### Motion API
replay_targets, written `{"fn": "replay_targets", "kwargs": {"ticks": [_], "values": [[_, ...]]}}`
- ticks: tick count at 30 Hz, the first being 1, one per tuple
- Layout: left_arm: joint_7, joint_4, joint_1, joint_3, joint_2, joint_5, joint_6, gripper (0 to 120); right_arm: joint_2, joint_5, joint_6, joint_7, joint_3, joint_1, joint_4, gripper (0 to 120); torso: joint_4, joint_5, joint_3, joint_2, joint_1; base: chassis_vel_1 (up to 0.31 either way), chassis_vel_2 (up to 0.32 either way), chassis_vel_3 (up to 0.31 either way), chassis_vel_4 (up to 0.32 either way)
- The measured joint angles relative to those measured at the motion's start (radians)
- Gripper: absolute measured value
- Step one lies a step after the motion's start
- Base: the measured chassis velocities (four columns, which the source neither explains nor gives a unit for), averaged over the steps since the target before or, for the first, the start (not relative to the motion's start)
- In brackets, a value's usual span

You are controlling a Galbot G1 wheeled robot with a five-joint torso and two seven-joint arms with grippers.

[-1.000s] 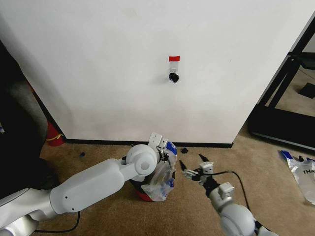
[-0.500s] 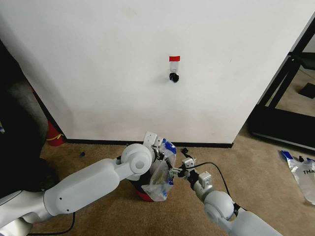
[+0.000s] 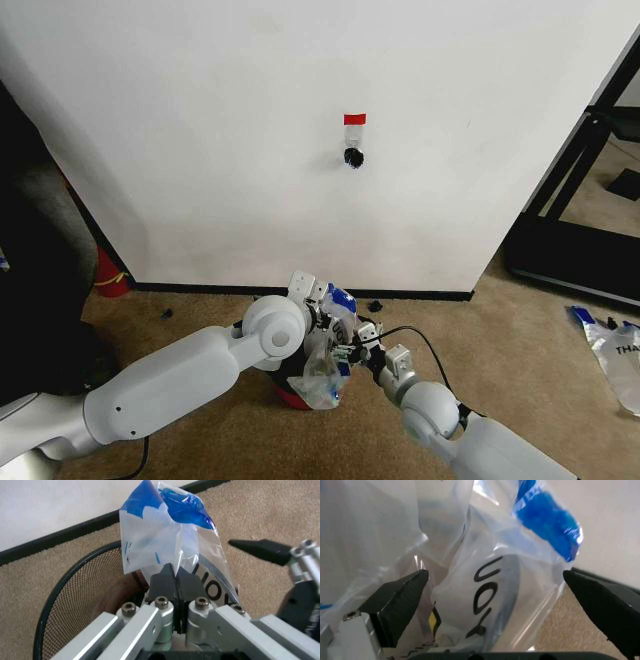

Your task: Pick up the garbage bag from the wall and place it over the trash bin.

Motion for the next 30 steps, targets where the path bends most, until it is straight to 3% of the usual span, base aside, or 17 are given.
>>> {"fn": "replay_targets", "kwargs": {"ticks": [4,10,12,25,30], "values": [[0.001,-0.008,0.001,0.000,0.008,0.002,0.000,0,0.020,0.026,-0.014,0.023,-0.003,0.004,-0.012,95,0.0000,0.0000,0.000,0.000,0.000,0.000,0.000,0.000,0.000],[0.002,-0.031,0.009,-0.001,0.027,0.003,0.000,0,0.026,0.072,-0.038,0.044,-0.002,0.011,-0.022,71,0.0001,-0.0001,0.000,0.000,0.000,0.000,0.000,0.000,0.000],[0.002,-0.032,0.009,-0.001,0.027,0.003,0.000,0,0.027,0.082,-0.045,0.050,-0.003,0.014,-0.022,68,0.0000,-0.0001,0.000,0.000,0.000,0.000,0.000,0.000,0.000],[0.002,-0.058,0.023,-0.004,0.046,0.011,0.001,0,0.046,0.201,-0.187,0.175,-0.015,0.064,0.001,17,0.0001,-0.0001,0.000,0.000,0.000,0.000,0.000,0.000,0.000],[0.003,-0.062,0.033,-0.011,0.050,0.013,0.001,0,0.044,0.214,-0.202,0.189,-0.016,0.067,0.007,3,0.0001,0.0002,0.000,0.000,0.000,0.000,0.000,0.000,0.000]]}}
